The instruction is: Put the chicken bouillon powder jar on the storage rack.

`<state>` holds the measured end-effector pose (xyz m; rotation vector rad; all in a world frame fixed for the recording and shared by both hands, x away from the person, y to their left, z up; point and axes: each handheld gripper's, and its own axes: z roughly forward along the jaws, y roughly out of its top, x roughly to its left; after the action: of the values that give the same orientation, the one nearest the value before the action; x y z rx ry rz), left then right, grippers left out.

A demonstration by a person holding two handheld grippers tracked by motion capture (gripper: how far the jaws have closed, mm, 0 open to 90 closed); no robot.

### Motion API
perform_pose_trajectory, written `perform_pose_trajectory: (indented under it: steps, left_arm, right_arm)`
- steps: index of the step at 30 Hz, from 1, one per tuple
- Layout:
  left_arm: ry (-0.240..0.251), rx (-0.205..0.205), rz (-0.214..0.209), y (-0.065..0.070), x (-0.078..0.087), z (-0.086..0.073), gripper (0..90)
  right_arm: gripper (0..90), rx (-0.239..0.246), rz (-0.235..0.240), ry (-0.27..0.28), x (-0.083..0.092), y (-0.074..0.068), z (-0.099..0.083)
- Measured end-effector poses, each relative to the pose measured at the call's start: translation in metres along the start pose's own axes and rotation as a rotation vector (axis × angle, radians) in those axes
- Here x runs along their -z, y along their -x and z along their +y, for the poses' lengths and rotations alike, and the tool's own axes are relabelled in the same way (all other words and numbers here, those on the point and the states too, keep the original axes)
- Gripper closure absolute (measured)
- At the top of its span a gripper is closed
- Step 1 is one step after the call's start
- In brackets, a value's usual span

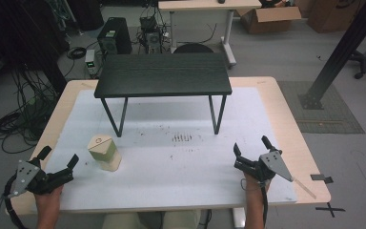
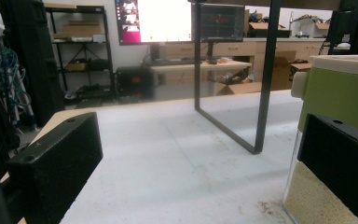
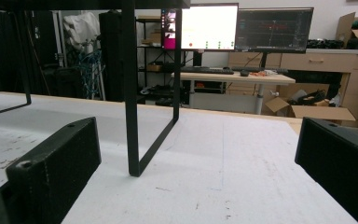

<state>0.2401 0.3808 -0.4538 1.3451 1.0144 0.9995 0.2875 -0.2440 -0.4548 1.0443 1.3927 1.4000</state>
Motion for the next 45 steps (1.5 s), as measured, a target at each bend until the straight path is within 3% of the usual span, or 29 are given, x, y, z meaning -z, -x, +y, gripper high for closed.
perform_pose_trajectory:
  steps: [26,32,37,45]
  left_arm:
    - [-0.001,0.006,0.001,0.000,0.000,0.000,0.3]
    - [-0.003,0.010,0.025,0.000,-0.001,0.000,0.3]
    - [0.017,0.053,0.038,-0.003,0.001,0.002,0.2]
    - [0.063,0.043,0.025,0.004,0.005,0.020,0.2]
  right_arm:
    - [0.0,0.000,-0.001,-0.004,0.000,0.000,0.000]
    - [0.0,0.000,-0.001,-0.006,-0.001,0.000,0.000]
    - [0.0,-0.002,0.000,-0.010,-0.001,0.000,0.000]
    - [0.0,0.000,0.001,-0.011,-0.001,0.000,0.000]
